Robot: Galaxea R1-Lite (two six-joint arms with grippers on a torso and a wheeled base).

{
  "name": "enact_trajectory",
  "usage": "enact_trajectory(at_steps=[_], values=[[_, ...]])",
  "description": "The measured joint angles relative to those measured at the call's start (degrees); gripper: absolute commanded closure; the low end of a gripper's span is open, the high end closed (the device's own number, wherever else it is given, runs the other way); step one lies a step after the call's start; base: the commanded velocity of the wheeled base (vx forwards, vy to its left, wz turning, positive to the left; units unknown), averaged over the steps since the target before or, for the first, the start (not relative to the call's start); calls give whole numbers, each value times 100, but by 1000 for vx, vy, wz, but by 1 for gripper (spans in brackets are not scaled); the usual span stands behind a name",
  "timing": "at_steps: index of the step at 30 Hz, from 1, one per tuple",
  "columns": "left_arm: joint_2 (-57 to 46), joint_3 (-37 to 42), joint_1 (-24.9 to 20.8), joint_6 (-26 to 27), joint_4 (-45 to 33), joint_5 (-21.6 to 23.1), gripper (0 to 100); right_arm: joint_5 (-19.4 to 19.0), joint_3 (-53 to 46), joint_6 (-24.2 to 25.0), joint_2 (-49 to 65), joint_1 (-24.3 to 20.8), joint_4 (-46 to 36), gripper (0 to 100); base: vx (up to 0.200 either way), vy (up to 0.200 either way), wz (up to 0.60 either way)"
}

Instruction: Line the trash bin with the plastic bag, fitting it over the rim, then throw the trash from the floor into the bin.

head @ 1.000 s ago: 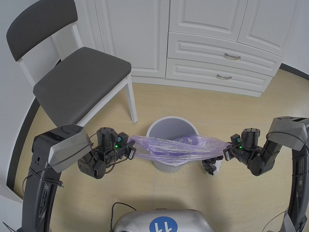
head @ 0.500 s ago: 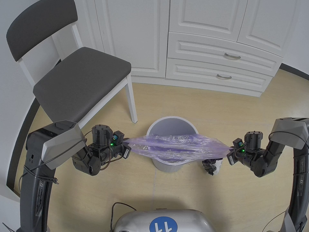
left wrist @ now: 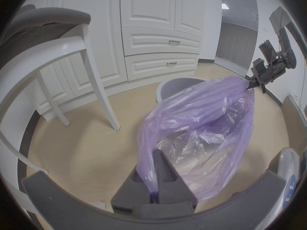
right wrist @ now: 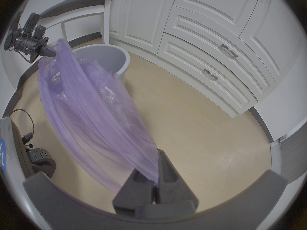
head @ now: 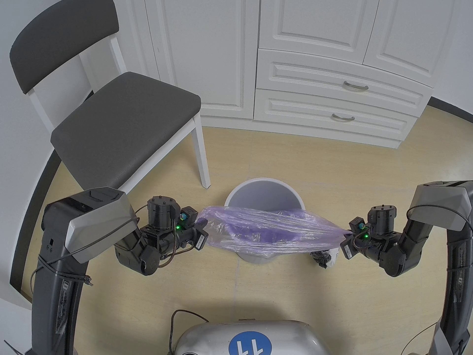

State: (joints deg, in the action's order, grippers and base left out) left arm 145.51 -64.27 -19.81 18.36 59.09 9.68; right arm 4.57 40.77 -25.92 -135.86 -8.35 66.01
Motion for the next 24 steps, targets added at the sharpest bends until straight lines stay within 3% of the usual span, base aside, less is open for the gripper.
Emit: enact_trajectory(at_steps=[6,7,11,14,17,24], values=[[16,-20,-15,-9,20,0,100,5,7,11,-2,-7,0,100,0,0,0],[11,-12,-15,-11,20,0,100,5,2,11,2,-9,0,0,0,0,0],[-11,10,0,-7,26,13,100,-63,-41,24,87,-7,-20,0,0,0,0],[-44,30,22,-2,30,35,100,-329,-89,35,190,65,-87,0,0,0,0],[-63,46,27,0,30,44,100,-922,-116,68,255,168,-126,0,0,0,0],[-111,73,41,0,30,50,100,-3014,-138,378,334,664,-137,0,0,0,0]])
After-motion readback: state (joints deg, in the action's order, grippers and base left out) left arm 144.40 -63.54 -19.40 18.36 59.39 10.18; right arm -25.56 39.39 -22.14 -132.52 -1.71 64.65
